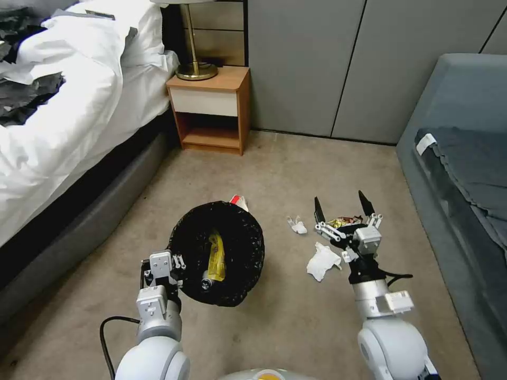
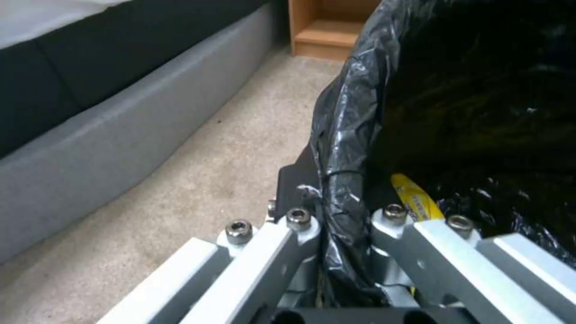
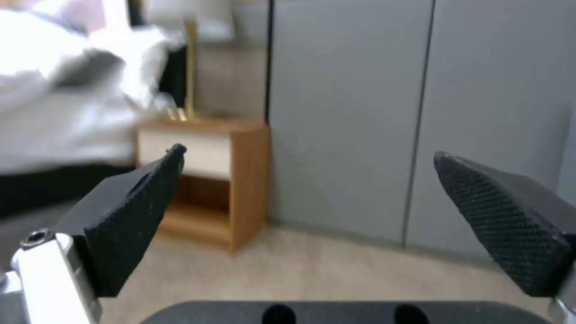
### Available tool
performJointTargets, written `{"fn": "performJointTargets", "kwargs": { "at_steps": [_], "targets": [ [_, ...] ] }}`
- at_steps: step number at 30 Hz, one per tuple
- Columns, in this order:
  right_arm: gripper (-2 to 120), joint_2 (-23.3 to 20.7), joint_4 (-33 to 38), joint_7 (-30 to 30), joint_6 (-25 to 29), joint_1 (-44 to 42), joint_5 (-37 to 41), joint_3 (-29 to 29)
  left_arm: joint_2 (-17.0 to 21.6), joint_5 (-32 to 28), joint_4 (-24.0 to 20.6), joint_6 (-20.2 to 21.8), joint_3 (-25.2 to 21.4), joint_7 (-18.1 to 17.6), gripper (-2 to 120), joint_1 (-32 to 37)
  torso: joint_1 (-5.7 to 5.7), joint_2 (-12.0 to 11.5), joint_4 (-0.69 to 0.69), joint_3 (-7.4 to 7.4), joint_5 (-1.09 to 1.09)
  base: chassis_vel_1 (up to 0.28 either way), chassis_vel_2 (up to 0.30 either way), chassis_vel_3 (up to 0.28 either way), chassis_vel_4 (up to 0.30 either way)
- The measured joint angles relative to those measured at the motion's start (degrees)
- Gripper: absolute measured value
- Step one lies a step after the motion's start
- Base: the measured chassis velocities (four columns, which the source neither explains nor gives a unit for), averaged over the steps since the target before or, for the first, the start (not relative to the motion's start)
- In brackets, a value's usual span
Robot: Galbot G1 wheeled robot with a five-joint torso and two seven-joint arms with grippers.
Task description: Pick up the trash bin, then pick up the garbage from the floor and place it into the trash bin.
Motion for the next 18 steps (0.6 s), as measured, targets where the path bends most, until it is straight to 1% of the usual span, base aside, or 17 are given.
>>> {"fn": "performJointTargets", "kwargs": {
  "at_steps": [1,2,3,4,5,6,7,9,10,11,12,13,14,16,18],
  "targets": [
    [100,-0.49,-0.76,0.78,-3.22,0.85,1.01,-0.34,-0.06,0.18,0.00,-0.02,0.00,0.00,3,0.14,0.00,0.00,0.00,0.00,0.00,0.000,0.000,0.000,0.000],
    [100,-1.10,-1.89,2.62,-8.32,2.16,2.70,-1.19,-0.23,0.49,0.00,-0.03,0.00,0.00,3,0.31,0.00,0.00,-0.01,0.00,-0.01,0.000,0.000,0.000,0.000],
    [100,-1.10,-1.89,2.62,-8.32,2.16,2.70,-1.19,-0.23,0.49,0.00,-0.03,0.00,0.00,3,0.31,0.00,0.00,-0.01,0.00,-0.01,0.000,0.000,0.000,0.000],
    [100,-1.49,-3.05,4.02,-12.54,3.15,4.22,-1.73,-0.38,0.72,0.00,-0.07,0.00,-0.02,3,0.43,0.00,0.00,0.01,0.00,0.00,0.000,0.000,0.000,0.000],
    [100,-1.97,-5.20,4.98,-18.53,4.64,6.31,-2.21,-0.66,0.99,0.00,-0.19,0.00,-0.06,3,0.73,0.01,0.00,0.01,0.00,0.00,0.000,0.000,0.000,0.000],
    [100,-1.97,-5.20,4.98,-18.53,4.64,6.31,-2.21,-0.66,0.99,0.00,-0.19,0.00,-0.06,3,0.73,0.01,0.00,0.01,0.00,0.00,0.000,0.000,0.000,0.000],
    [100,-2.25,-7.35,4.88,-22.37,5.80,7.12,-2.40,-0.91,1.22,-0.04,-0.38,0.00,-0.09,3,1.08,0.00,0.00,0.00,0.00,0.00,0.000,0.000,0.000,0.000],
    [100,-2.52,-11.38,3.83,-26.84,7.50,7.58,-2.93,-1.26,1.50,-0.13,-0.76,-0.06,-0.11,3,1.68,0.00,0.00,0.00,0.01,0.00,0.000,0.000,0.000,0.000],
    [100,-2.56,-13.18,3.23,-28.07,8.05,7.64,-3.15,-1.38,1.53,-0.14,-0.92,-0.14,-0.12,3,1.83,0.00,0.00,0.01,0.00,0.01,0.000,0.000,0.000,0.000],
    [100,-2.56,-13.18,3.23,-28.07,8.05,7.64,-3.15,-1.38,1.53,-0.14,-0.92,-0.14,-0.12,3,1.83,0.00,0.00,0.01,0.00,0.01,0.000,0.000,0.000,0.000],
    [100,-2.57,-15.45,2.40,-28.85,8.53,7.57,-3.35,-1.47,1.53,-0.14,-1.07,-0.23,-0.17,3,1.94,0.00,0.00,0.01,0.00,0.00,0.000,0.000,0.000,0.000],
    [100,-2.57,-16.02,2.18,-28.96,8.62,7.48,-3.39,-1.51,1.53,-0.13,-1.11,-0.27,-0.20,3,1.97,0.00,0.00,0.00,0.00,0.00,0.000,0.000,0.000,0.000],
    [100,-2.52,-20.00,0.70,-29.19,9.32,6.80,-3.49,-1.56,1.53,-0.06,-1.27,-0.44,-0.29,3,2.15,0.00,0.00,0.00,0.00,0.00,0.000,0.000,0.000,0.000],
    [100,-2.49,-21.12,0.33,-29.18,9.56,6.62,-3.48,-1.56,1.53,-0.02,-1.30,-0.48,-0.30,3,2.17,0.00,0.00,0.00,0.00,-0.01,0.000,0.000,0.000,0.000],
    [100,-2.28,-26.61,-1.63,-28.65,10.79,5.73,-3.22,-1.54,1.48,0.11,-1.41,-0.59,-0.32,3,2.18,0.00,0.00,0.00,0.00,0.00,0.000,0.000,0.000,0.000]
  ]
}}
